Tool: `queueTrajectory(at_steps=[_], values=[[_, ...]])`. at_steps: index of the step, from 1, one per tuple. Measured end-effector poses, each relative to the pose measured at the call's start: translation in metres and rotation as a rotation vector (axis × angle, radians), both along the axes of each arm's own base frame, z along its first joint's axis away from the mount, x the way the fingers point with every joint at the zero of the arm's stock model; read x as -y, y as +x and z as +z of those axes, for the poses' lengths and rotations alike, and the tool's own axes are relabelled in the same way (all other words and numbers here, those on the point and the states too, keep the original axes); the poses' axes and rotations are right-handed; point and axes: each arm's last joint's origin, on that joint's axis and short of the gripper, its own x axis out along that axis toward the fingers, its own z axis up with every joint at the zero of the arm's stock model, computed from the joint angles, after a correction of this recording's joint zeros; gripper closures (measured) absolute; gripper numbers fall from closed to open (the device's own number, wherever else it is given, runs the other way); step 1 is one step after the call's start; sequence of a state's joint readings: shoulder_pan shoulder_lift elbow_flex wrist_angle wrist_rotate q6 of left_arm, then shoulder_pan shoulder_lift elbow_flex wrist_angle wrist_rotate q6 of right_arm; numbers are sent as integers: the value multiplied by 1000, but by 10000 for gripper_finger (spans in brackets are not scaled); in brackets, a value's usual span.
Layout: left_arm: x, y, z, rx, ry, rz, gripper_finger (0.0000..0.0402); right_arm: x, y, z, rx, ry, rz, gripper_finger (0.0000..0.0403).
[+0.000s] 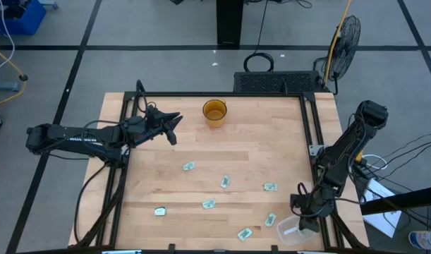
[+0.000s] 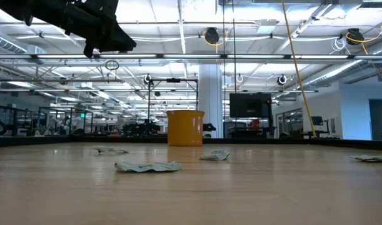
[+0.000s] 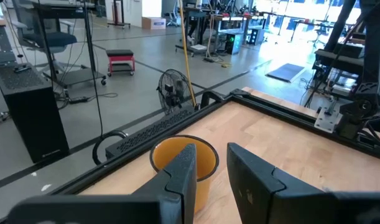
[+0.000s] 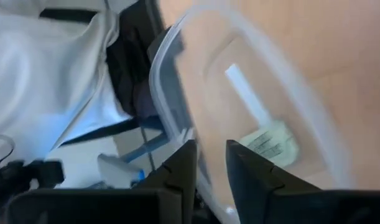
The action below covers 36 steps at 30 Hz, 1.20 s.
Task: Pick and place Stevia / Truvia into bins
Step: Put the stevia packet into the transparent bin
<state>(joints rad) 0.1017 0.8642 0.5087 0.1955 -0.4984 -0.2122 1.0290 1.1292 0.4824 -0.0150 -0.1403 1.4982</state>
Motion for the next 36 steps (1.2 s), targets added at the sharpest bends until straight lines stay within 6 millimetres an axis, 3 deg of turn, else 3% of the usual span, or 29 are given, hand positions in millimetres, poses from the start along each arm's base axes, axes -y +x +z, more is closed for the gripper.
queueTrajectory(at_steps=[5, 12, 18, 22, 27, 36], values=[[0, 0, 0, -3, 4, -1, 309, 4, 4, 6, 34, 28, 7, 306], [0, 0, 2, 6, 27, -3, 309, 17, 15, 17, 230, 5, 65, 304], [0, 1, 5, 22, 49, -5, 309, 37, 24, 18, 395, -150, 140, 304], [0, 1, 5, 20, 51, -5, 309, 59, 25, 6, 355, -414, 115, 304], [0, 1, 5, 18, 55, -5, 309, 89, 24, -8, 243, -747, -65, 304], [0, 1, 6, 35, 56, -5, 309, 106, 26, -52, 341, -551, -150, 299]])
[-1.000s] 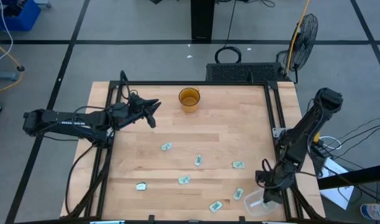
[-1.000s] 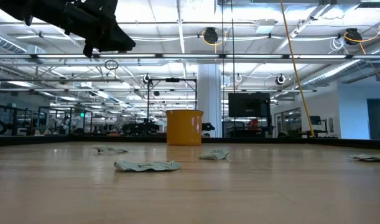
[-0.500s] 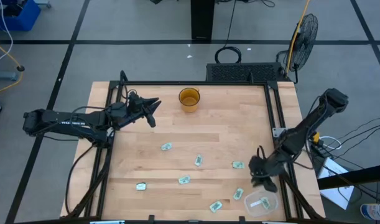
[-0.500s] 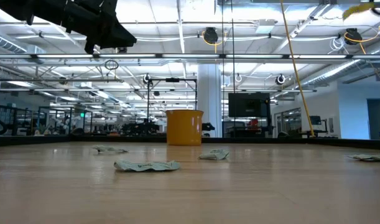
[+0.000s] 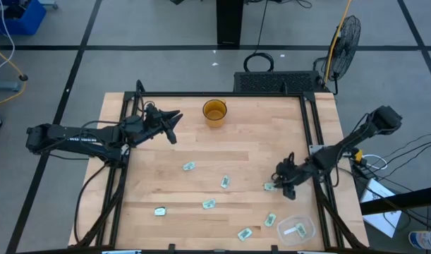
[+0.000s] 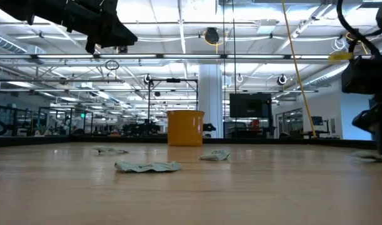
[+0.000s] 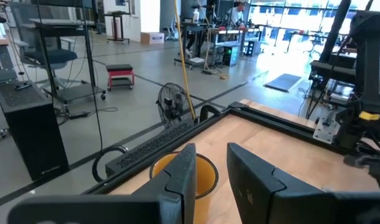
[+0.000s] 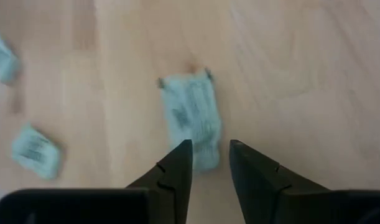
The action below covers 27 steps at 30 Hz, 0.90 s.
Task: Pick and place Stevia / Truvia into bins
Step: Put the stevia packet into the transparent bin
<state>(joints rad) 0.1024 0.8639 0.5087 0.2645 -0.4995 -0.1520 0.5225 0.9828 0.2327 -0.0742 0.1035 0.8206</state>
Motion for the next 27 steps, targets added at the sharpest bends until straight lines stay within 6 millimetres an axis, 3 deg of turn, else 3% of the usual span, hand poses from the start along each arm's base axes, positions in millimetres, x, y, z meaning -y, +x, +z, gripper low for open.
queueTrajectory(at_steps=[6, 15, 20, 23, 27], values=[[0, 0, 0, 2, 0, 0, 309, 8, -2, -9, 24, -23, 5, 304], [0, 0, 0, -8, 15, -1, 309, 6, -4, -9, 2, -3, 62, 393], [0, 0, 0, -8, 16, -1, 309, 2, -3, -8, 39, 1, 132, 400], [0, 0, 0, -9, 18, -1, 309, -3, 2, -1, 127, 26, 232, 401], [0, 0, 0, -10, 18, -1, 309, -11, 15, 25, 239, 75, 265, 402]])
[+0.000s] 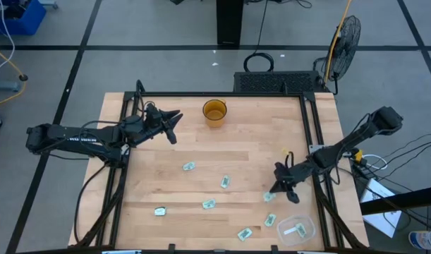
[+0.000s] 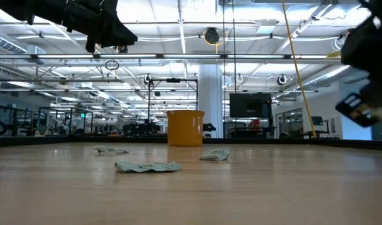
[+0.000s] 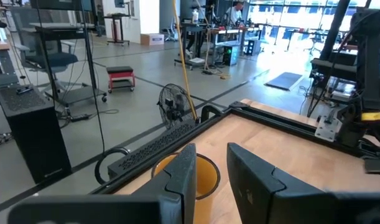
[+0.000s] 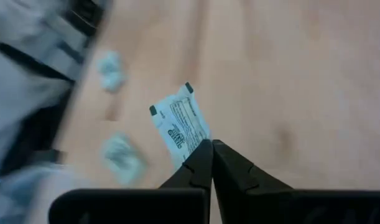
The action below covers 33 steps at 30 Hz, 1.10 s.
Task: Pick and place Stevia / Truvia into bins
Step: Put the stevia packet into the transparent bin
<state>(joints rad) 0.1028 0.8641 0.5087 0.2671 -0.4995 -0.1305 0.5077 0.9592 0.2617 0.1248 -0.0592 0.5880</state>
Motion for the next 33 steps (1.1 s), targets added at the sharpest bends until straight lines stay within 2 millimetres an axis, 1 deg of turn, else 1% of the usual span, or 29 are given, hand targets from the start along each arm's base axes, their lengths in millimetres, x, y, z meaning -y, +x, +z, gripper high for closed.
queueTrajectory(at_steps=[5, 8, 12, 16, 20, 24, 29, 33], values=[[0, 0, 0, 6, -2, 0, 309, -19, 8, 36, -3, 73, 112, 402], [0, 0, 0, 3, -3, 0, 309, -32, 3, 46, -143, 93, 110, 402], [0, 0, 0, -2, -3, 0, 309, -49, -3, 62, -301, 130, 42, 402], [0, 0, 0, -2, -3, 0, 309, -66, -11, 57, -411, 133, -41, 403], [0, 0, 0, -4, -1, 0, 309, -83, -21, 42, -546, 131, -114, 403], [0, 0, 0, -5, 1, 0, 309, -99, -29, 34, -601, 155, -123, 403], [0, 0, 0, -3, -2, 0, 309, -105, -34, 25, -638, 119, -125, 403], [0, 0, 0, 1, -7, 0, 309, -104, -35, 26, -602, 85, -66, 403]])
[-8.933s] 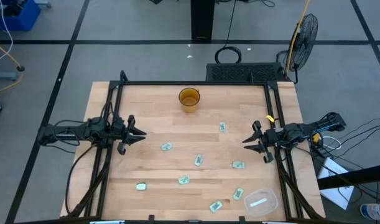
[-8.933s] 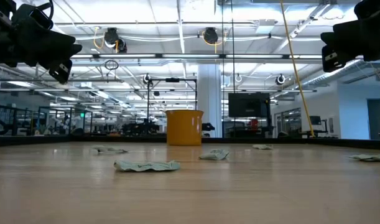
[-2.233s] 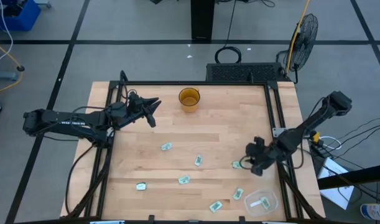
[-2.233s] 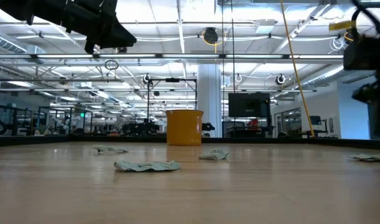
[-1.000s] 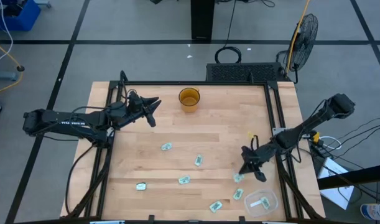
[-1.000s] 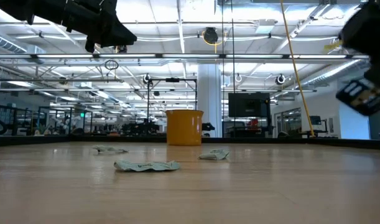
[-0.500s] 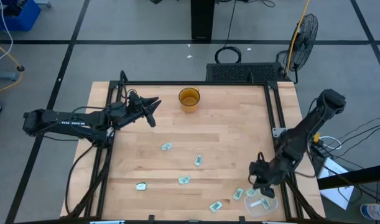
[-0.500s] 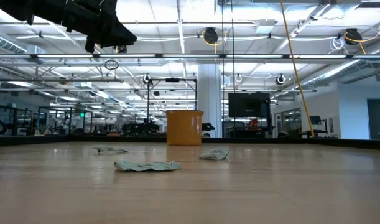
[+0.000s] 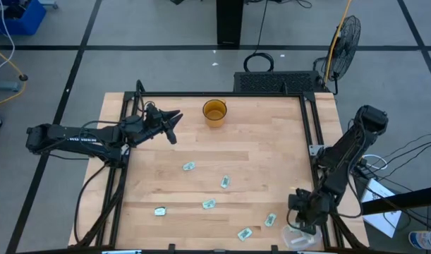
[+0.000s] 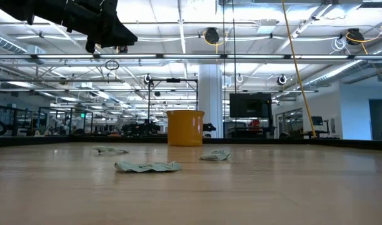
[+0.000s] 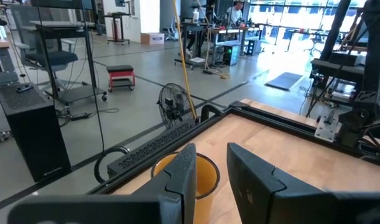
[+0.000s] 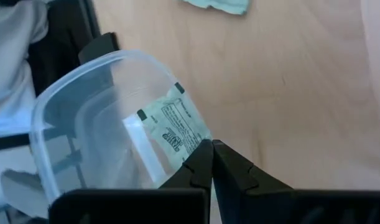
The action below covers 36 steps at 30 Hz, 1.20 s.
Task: Pick and place Stevia / Truvia into bins
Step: Put the stevia packet into the transparent bin
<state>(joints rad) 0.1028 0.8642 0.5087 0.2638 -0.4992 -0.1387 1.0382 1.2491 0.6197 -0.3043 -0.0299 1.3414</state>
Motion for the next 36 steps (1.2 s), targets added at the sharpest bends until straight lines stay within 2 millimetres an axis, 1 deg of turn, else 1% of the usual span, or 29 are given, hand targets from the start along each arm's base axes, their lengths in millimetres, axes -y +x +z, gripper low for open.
queueTrajectory(at_steps=[4, 9, 13, 17, 19, 22, 28, 33, 36], values=[[0, 0, 0, 2, -1, 0, 309, 5, -3, 6, 10, -6, 13, 403], [0, 0, 0, 2, -1, 0, 309, 7, -4, 17, 42, 36, 17, 403], [0, 0, 0, 3, -1, 0, 309, 2, -1, 36, 107, 87, 16, 403], [0, 0, 0, 3, -1, 0, 309, -7, 3, 50, 170, 183, 20, 403], [0, 0, 0, 2, 0, 0, 309, -10, 2, 47, 164, 168, 3, 403], [0, 0, 0, 2, -1, 0, 309, -15, -1, 34, 86, 120, -29, 403], [0, 0, 0, 1, -1, 0, 309, -27, -2, 14, 8, 74, -61, 403], [0, 0, 0, 4, -2, 1, 309, -24, -6, 1, -171, 21, -142, 402], [0, 0, 0, 11, -12, 2, 309, -23, -7, -5, -248, -10, -198, 392]])
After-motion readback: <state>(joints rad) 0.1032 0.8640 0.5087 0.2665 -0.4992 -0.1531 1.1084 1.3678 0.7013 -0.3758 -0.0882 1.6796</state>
